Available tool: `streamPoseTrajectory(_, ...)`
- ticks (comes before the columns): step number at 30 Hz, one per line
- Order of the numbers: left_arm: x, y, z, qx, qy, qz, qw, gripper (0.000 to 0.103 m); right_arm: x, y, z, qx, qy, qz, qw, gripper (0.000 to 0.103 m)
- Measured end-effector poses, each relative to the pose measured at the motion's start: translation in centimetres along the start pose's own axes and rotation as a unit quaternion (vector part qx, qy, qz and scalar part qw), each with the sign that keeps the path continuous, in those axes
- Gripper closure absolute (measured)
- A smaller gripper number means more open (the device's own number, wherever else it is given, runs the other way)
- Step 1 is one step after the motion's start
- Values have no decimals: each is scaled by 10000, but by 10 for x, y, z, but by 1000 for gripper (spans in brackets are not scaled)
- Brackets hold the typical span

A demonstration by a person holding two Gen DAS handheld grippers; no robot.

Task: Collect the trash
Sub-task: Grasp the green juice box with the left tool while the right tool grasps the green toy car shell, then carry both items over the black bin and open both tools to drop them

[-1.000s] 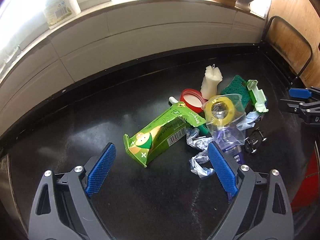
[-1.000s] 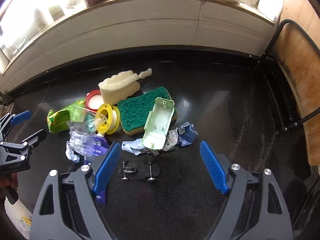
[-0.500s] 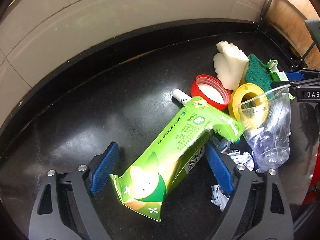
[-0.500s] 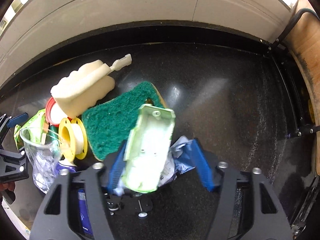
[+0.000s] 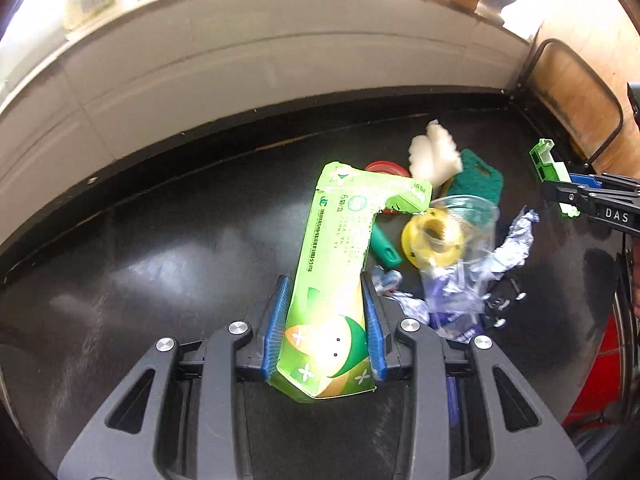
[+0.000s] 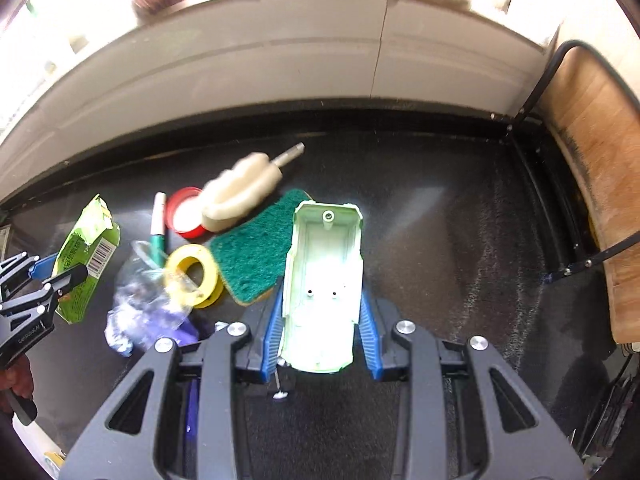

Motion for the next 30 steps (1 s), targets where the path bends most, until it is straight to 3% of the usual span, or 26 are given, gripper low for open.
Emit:
streamPoseTrajectory(5,-21,38,22,277,283,84,9992,69,-11,24,0,154,145,123,9997,69)
streamPoseTrajectory(13,-62,51,55,479,586,-56,9971,69,-44,44,-4,319,329,112,9989,69)
streamPoseTrajectory(24,-67,75,33,780,895,97,9929,69,-45,56,-16,439,468,254,9976,69)
streamPoseTrajectory(30,-75,107,2,1193,1268,312,9842,69,-33,67,-58,848,698,406,9931,69)
Point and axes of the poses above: each gripper's, at about its wrist camera, not at the fingertips, and y roughly against the way its jaws point, z to its right, x to its top, the point moved 4 cm from there along -y, roughly the way its jaws point, and after that the axes turned 6 degrees about z, right-handed, at the moved point
